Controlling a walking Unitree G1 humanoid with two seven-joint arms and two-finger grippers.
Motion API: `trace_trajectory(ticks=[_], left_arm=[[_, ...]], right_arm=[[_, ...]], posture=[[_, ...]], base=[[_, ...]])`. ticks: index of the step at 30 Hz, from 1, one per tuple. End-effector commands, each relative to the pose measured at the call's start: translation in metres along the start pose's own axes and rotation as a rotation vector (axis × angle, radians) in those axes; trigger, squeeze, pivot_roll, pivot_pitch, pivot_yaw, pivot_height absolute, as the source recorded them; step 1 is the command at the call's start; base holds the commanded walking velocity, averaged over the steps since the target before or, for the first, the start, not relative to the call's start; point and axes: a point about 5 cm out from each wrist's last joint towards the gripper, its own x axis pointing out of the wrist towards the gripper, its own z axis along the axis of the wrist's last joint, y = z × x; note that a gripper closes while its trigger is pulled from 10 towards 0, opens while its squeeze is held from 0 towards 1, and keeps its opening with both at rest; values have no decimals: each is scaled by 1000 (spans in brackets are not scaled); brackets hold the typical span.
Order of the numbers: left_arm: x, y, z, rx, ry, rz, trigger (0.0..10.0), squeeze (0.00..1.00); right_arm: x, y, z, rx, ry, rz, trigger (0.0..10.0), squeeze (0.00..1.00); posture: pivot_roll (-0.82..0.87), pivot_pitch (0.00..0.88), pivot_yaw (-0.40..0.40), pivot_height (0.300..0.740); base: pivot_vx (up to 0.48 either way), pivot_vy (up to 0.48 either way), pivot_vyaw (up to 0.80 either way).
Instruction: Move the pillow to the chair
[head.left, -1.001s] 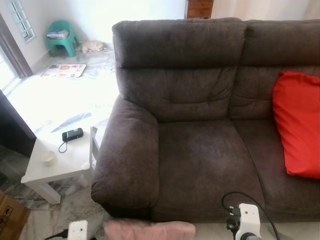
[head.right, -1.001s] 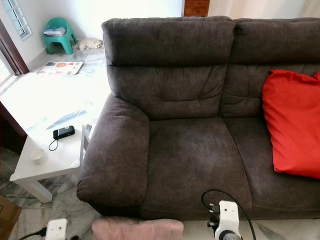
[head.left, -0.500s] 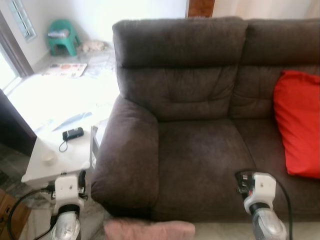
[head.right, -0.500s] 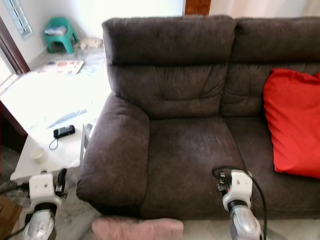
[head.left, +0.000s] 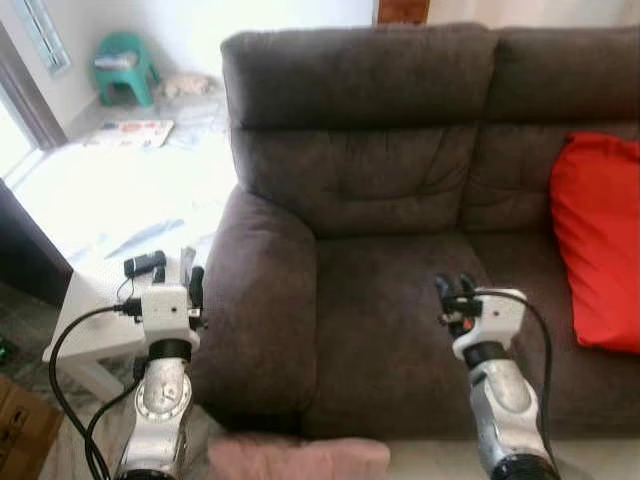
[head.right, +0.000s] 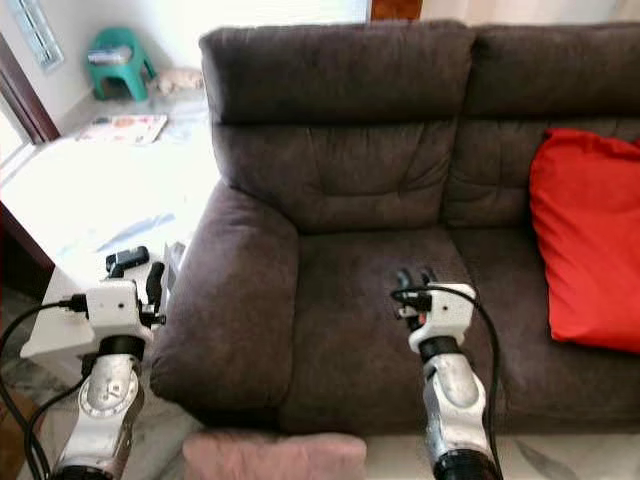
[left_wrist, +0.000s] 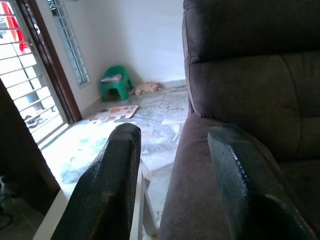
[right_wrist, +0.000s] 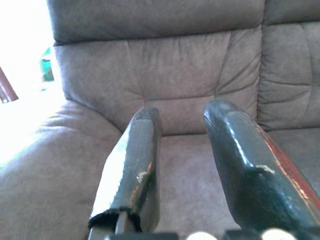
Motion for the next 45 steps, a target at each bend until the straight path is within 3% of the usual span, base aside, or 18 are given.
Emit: trace_trajectory(ticks=[1,7,16,28,35,45], left_arm=[[4,-4,3,7,-6,-8,10000,0],[8,-10,9,3,-7,-69,10000,0],[8,1,21,48,-52,-80,10000,0],[5,5,28,55,-66,-81,10000,0],[-7,10,30,55,-65,-61,10000,0],[-6,9,25,48,-40,-104,10000,0]], right_arm=[[1,-1,5,-5,-18,-6,10000,0],[4,-9,25,-21,-80,-25,10000,0],[8,-12,35,-33,-100,-13,10000,0],[17,2,45,-6,-123,35,10000,0],[21,17,49,5,-132,96,10000,0],[15,15,53,2,-151,71,10000,0]], posture=[[-12,0,11,740],[-30,0,19,740],[19,0,10,740],[63,0,-9,740],[92,0,-14,740],[53,0,13,740]], base=[[0,0,0],[0,0,0],[0,0,0],[0,0,0],[0,0,0],[0,0,0]])
